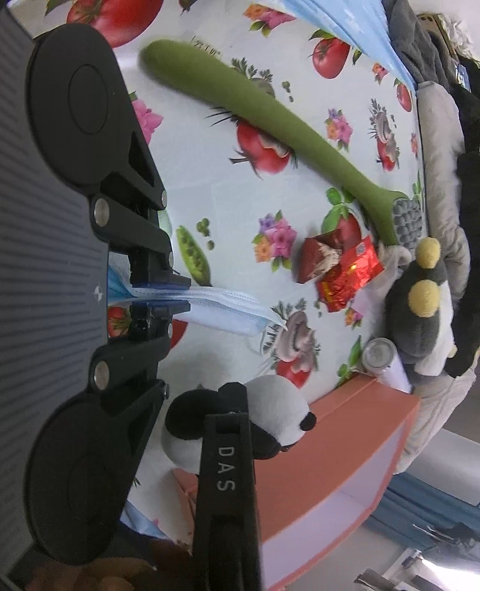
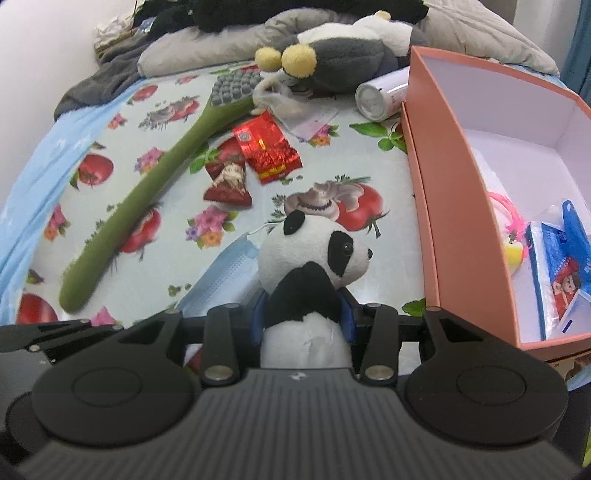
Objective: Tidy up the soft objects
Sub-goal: 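Lift the panda plush with the right tool while the left tool lifts the mask toward the box, then lower the panda into the pink box with the right tool while the left tool lowers the mask inside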
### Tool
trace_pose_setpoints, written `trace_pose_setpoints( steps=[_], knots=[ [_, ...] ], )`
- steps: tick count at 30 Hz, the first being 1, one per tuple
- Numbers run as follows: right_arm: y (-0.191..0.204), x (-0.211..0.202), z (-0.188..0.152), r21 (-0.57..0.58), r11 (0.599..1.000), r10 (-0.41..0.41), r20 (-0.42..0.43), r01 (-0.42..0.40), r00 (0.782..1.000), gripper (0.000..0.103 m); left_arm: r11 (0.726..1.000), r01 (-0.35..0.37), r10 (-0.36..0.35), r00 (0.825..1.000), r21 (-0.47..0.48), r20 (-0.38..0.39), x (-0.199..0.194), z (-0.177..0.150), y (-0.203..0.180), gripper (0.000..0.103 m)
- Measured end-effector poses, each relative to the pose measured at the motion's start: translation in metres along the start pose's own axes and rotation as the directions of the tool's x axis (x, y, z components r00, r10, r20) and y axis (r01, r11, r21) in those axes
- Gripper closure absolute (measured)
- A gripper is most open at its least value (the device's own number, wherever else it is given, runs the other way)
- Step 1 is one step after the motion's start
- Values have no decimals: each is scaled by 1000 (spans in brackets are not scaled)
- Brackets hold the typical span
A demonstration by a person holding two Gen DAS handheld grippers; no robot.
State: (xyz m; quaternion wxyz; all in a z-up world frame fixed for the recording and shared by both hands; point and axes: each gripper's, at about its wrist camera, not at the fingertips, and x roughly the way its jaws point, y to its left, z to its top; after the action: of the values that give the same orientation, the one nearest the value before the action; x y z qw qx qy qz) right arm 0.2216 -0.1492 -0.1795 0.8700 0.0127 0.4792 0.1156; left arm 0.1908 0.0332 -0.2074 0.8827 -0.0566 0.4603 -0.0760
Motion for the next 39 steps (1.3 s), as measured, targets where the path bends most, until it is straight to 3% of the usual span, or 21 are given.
trace_pose_setpoints(
  steps=[10, 17, 26, 30, 39],
  knots=[
    [-1, -35, 4, 43, 999, -1, 87, -3, 996, 60, 1000, 19, -18, 997, -25, 69, -38, 16, -3, 96],
    [-2, -76, 7, 27, 999, 32, 149, -36, 988, 60, 999, 26, -22, 987, -25, 162, -86, 28, -20, 96],
    [-16, -130, 5, 9, 999, 34, 213, -37, 976, 60, 997, 72, -63, 966, -28, 250, -137, 34, -53, 96],
    [-24, -151, 4, 11, 999, 35, 241, -39, 970, 60, 995, 99, -88, 947, -19, 310, -164, 34, -72, 96],
    [-50, -202, -6, 42, 999, -11, 304, -2, 953, 60, 984, 177, -173, 927, 19, 333, -186, 32, -114, 96]
  ],
)
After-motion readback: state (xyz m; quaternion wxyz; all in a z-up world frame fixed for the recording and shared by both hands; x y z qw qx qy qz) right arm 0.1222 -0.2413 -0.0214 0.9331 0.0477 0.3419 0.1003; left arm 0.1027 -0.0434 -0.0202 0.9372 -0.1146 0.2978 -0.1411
